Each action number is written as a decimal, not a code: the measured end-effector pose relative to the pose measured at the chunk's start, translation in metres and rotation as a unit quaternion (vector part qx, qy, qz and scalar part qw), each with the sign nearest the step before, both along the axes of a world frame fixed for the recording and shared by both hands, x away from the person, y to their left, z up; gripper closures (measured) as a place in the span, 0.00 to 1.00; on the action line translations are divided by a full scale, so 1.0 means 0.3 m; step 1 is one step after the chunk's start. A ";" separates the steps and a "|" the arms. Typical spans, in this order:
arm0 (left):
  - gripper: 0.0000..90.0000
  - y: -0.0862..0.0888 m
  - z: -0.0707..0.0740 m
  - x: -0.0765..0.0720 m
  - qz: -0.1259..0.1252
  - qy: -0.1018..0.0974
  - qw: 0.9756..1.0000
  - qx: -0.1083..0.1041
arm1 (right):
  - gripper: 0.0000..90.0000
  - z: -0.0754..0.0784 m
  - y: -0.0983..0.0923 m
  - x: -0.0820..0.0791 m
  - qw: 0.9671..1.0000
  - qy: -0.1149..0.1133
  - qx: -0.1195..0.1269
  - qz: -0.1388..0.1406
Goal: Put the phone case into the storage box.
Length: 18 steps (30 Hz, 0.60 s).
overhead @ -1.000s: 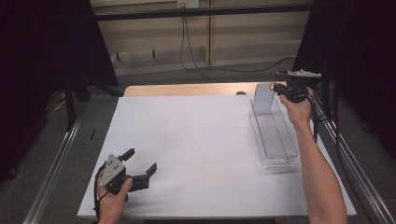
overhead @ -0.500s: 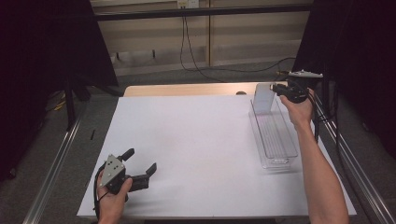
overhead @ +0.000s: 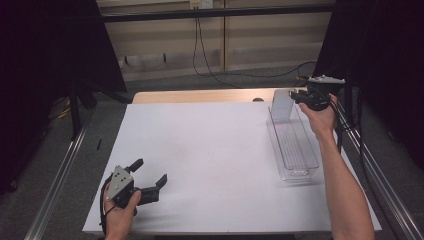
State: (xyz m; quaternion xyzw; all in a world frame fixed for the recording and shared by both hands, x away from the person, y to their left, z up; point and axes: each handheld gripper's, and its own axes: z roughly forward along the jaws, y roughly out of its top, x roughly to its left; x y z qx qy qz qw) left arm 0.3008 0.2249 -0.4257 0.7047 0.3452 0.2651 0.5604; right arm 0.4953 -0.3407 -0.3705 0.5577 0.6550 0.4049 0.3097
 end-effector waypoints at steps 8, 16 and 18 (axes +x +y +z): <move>0.04 0.000 0.000 0.000 0.000 0.000 1.000 0.000 | 0.50 0.001 0.000 -0.003 1.000 -0.005 -0.006 -0.002; 0.04 0.001 0.001 -0.001 0.000 0.000 1.000 0.002 | 0.25 -0.001 0.006 -0.003 1.000 -0.009 -0.011 -0.004; 0.04 0.002 0.001 0.000 -0.001 0.000 1.000 0.002 | 0.19 -0.002 0.006 -0.003 1.000 -0.010 -0.009 -0.002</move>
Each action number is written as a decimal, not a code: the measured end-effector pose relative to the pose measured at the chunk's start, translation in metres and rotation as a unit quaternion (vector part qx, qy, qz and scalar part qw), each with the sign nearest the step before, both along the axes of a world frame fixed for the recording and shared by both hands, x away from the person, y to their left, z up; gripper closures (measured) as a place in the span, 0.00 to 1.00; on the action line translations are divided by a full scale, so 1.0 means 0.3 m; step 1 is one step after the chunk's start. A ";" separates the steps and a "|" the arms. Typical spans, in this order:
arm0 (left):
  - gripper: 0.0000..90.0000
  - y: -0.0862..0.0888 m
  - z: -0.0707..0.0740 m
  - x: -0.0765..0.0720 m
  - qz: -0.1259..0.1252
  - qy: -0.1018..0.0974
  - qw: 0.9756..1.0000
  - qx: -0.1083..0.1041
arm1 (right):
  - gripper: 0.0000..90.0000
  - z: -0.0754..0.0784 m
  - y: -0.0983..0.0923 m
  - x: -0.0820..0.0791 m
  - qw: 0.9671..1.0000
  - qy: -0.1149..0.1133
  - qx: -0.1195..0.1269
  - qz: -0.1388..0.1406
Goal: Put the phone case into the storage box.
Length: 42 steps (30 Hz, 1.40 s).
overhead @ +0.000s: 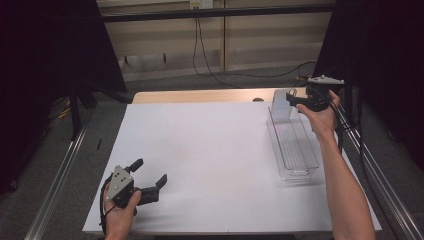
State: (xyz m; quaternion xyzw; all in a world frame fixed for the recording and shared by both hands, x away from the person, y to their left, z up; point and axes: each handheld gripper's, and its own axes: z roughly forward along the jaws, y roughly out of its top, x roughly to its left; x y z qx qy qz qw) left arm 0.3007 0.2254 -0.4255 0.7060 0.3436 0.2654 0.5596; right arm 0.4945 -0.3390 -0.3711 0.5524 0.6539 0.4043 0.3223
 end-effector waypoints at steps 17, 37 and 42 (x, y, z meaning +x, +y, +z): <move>0.04 -0.003 0.001 0.014 0.011 0.001 1.000 -0.004 | 0.03 0.011 -0.001 -0.029 1.000 -0.030 0.008 0.001; 0.04 0.024 0.016 -0.006 0.010 -0.011 1.000 -0.017 | 0.08 0.007 0.022 -0.132 0.997 -0.078 0.000 -0.011; 0.04 0.024 0.017 -0.007 0.011 -0.011 1.000 -0.019 | 0.04 0.001 0.027 -0.168 0.995 -0.095 -0.003 -0.017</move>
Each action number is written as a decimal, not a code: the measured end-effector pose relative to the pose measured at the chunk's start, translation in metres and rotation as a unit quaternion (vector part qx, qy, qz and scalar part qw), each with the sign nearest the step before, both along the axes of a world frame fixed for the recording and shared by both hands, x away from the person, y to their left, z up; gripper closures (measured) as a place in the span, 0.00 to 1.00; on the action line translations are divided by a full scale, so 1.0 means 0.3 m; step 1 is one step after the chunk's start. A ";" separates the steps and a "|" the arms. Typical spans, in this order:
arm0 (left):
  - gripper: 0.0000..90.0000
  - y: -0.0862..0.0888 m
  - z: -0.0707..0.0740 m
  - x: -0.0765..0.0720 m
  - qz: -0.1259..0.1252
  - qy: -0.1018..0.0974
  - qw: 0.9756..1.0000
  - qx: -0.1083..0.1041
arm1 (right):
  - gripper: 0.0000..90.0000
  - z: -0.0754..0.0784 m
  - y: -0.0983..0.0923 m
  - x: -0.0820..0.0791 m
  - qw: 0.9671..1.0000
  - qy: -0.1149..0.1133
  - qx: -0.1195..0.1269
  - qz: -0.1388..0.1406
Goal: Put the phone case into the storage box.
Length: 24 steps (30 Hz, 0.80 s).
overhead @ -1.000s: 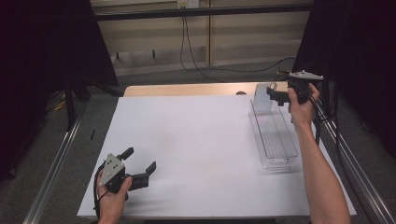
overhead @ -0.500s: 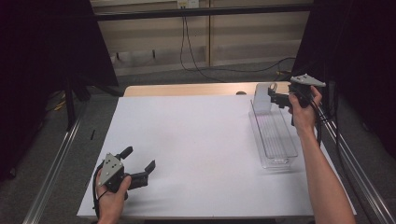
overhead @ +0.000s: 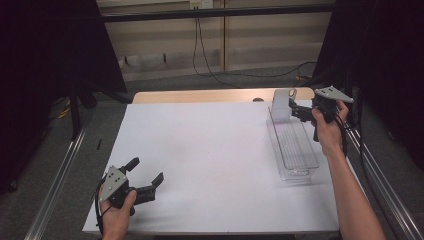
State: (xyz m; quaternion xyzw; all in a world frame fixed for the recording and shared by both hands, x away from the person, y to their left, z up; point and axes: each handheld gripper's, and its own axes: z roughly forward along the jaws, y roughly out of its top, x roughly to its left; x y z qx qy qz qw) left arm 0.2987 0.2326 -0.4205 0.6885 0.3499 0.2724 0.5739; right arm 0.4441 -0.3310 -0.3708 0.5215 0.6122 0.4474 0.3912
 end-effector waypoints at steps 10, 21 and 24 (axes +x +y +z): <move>0.04 0.000 0.000 -0.002 0.001 0.000 1.000 0.000 | 0.05 0.002 -0.022 -0.073 1.000 -0.010 0.011 0.002; 0.04 0.004 0.002 -0.004 0.002 -0.003 1.000 -0.003 | 0.02 0.003 -0.041 -0.176 1.000 -0.025 0.006 0.015; 0.04 0.004 0.002 -0.005 0.004 -0.003 1.000 -0.005 | 0.02 0.005 -0.044 -0.206 0.999 -0.031 0.008 0.021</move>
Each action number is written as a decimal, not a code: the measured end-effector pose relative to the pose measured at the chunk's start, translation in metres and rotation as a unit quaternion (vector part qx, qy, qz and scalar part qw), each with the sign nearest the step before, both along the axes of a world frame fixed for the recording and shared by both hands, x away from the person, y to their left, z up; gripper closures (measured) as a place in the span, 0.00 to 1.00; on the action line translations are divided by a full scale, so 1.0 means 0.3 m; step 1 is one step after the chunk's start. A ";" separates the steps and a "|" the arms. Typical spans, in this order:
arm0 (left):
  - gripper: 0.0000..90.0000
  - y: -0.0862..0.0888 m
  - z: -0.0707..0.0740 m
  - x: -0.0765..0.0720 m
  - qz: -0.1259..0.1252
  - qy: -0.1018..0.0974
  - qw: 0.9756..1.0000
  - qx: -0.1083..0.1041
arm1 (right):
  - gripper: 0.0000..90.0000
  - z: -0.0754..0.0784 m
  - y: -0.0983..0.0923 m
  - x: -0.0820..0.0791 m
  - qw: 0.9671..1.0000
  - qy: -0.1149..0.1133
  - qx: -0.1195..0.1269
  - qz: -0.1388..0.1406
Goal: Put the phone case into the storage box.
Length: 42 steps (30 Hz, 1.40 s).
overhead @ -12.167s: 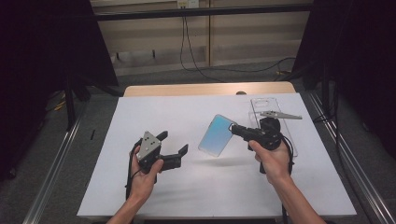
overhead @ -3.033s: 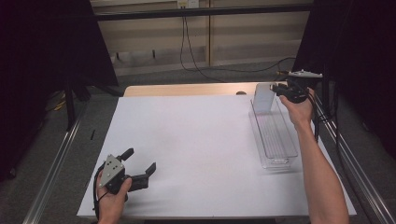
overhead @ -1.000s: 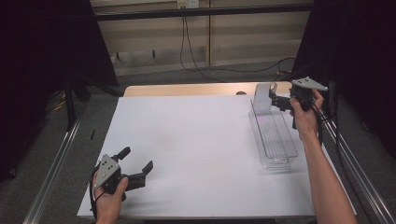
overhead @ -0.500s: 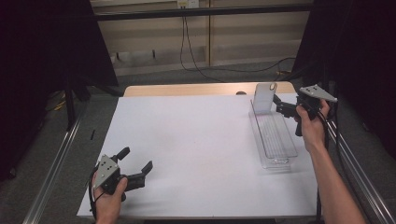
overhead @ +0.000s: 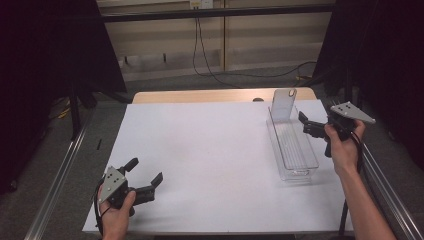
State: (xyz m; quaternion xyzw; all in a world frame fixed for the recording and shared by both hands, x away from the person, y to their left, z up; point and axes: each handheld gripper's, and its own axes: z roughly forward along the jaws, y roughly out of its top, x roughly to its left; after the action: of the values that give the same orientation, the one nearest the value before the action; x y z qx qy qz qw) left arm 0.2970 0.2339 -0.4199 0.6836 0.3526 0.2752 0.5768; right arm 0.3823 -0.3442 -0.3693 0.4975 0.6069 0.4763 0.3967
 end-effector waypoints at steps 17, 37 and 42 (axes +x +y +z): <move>0.04 -0.001 0.003 -0.006 -0.002 -0.002 1.000 -0.002 | 0.01 -0.030 0.023 -0.156 1.000 -0.021 0.003 0.015; 0.04 -0.002 0.006 -0.015 -0.002 -0.005 1.000 0.002 | 0.01 -0.081 0.043 -0.319 0.999 -0.034 0.030 0.022; 0.04 -0.004 0.006 -0.017 -0.002 -0.005 1.000 0.002 | 0.01 -0.110 0.050 -0.358 0.999 -0.032 0.031 0.018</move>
State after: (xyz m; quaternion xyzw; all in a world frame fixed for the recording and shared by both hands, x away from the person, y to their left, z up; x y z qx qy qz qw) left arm 0.2919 0.2326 -0.4180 0.6840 0.3479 0.2779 0.5778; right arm 0.2749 -0.3291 -0.4023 0.4830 0.5879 0.5173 0.3918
